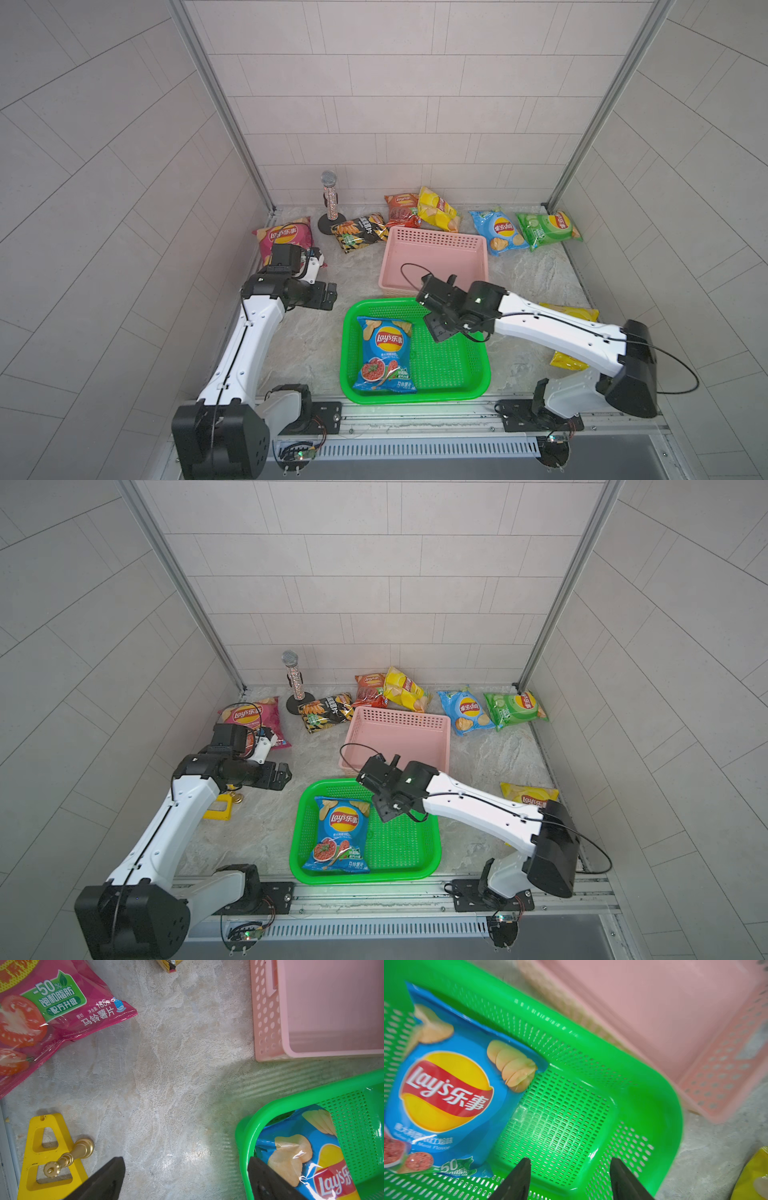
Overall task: Put the potato chips into the basket
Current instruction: Place the potato chip in the basket, then pick up the potato chip from the corner of the board.
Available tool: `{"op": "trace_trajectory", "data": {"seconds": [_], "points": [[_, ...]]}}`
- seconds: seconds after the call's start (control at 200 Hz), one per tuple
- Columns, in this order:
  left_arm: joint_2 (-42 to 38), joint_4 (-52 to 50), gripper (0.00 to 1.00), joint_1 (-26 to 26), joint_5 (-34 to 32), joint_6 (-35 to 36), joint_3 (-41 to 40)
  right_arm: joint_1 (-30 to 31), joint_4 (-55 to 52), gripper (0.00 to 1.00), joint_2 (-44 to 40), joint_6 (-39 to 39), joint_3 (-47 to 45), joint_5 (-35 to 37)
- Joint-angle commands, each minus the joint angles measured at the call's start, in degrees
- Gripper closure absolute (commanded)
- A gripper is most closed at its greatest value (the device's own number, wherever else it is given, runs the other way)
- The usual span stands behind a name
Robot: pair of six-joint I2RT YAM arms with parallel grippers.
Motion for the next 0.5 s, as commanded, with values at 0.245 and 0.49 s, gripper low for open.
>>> {"op": "trace_trajectory", "data": {"seconds": [0.245,0.49], "points": [[-0.9,0.4,0.00,-0.1,0.3,-0.1,-0.9,-30.9,-11.8,0.35,-12.9,-3.5,-5.5,15.5],[-1.4,0.4,0.00,-0.2,0.3,-0.1,-1.0,-38.5,-13.8,0.33,-5.5,-4.9,-5.9,24.8]]}}
